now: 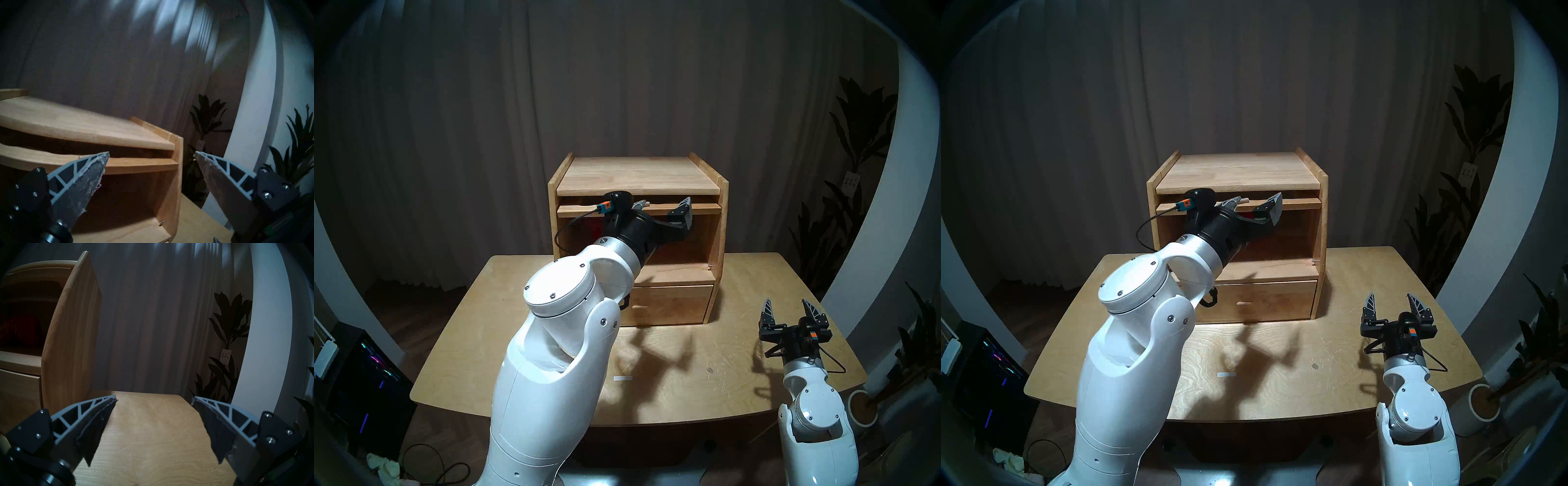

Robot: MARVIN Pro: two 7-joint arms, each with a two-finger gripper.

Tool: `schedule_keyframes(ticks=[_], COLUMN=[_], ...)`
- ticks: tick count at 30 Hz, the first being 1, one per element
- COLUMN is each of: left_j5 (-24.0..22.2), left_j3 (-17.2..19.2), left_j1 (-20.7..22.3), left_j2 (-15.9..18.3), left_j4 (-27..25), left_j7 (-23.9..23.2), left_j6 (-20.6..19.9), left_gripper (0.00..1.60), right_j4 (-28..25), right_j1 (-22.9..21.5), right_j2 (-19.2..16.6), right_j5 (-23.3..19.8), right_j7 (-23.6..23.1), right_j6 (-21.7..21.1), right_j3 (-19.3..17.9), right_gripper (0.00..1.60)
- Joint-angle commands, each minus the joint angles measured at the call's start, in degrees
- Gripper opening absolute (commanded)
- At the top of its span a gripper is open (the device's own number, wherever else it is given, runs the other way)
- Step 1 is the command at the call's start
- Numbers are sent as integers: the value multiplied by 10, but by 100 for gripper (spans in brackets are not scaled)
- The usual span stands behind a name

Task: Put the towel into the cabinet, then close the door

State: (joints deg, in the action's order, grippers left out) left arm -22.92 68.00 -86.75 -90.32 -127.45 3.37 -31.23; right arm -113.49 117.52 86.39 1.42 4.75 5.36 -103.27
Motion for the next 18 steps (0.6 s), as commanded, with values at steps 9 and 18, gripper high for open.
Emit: schedule_keyframes(ticks=[9,18], left_j5=[35,64], left_j3=[154,235], left_j1=[-84,-148], left_j2=[44,66], left_j4=[-114,-95], left_j7=[86,129], left_j6=[62,62], left_gripper=[160,160], right_j4=[-46,-116], right_j1=[-36,-64], right_j2=[-13,-67], right_j5=[8,77], right_j7=[-3,-32], right_j6=[16,46], right_j3=[2,26], right_gripper=[160,160])
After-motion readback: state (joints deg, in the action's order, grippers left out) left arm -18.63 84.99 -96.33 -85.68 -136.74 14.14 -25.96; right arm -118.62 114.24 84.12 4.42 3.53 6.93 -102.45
